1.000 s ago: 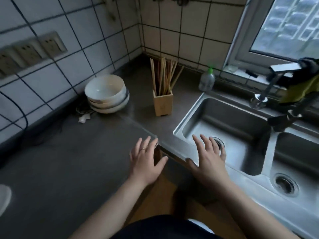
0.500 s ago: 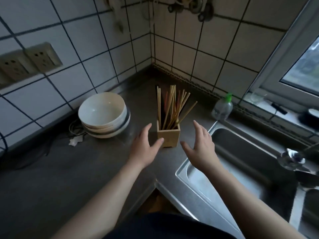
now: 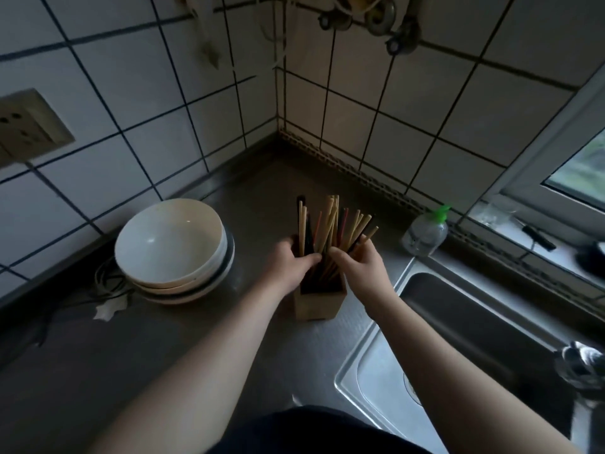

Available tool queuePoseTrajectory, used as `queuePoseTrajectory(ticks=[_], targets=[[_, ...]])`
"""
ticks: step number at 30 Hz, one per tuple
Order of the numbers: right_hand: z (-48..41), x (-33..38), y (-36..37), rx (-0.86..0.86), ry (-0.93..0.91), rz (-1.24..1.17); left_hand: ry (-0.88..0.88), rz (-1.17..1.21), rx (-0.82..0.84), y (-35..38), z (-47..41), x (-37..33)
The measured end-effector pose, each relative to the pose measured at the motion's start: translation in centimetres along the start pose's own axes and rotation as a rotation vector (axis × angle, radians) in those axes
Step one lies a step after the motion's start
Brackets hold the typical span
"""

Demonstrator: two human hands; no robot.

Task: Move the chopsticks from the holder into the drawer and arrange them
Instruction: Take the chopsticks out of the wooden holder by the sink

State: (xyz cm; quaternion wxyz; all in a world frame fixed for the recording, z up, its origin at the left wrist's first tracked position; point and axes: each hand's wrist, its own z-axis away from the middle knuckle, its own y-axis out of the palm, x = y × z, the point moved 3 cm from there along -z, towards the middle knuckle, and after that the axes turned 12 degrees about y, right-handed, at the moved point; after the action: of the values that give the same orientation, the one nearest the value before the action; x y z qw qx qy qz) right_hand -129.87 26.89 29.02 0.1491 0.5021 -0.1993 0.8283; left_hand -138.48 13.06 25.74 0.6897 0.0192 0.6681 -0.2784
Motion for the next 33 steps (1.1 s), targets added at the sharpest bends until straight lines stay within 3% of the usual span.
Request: queuePoseTrajectory(ticks=[6,16,23,33], targets=[[-2.1,0.9,1.2,-0.048,-0.002,-0.082,-0.014,0.165,0.010,1.1,-1.3,0.1],[-2.0,0.1,0.9,-0.131,-0.070,-0.084,0.044,-0.004,-0.113,1.0,-0.7,-0.3],[-1.0,-0.2,0.3,-0.150,0.001,-0.228,0.010,0.041,-0.182,1.6,0.4,-0.8],[0.3,1.5,-1.1,-0.212,-0.073,-0.407,0.062,0.094,-0.242,0.9,1.1,-2.9]])
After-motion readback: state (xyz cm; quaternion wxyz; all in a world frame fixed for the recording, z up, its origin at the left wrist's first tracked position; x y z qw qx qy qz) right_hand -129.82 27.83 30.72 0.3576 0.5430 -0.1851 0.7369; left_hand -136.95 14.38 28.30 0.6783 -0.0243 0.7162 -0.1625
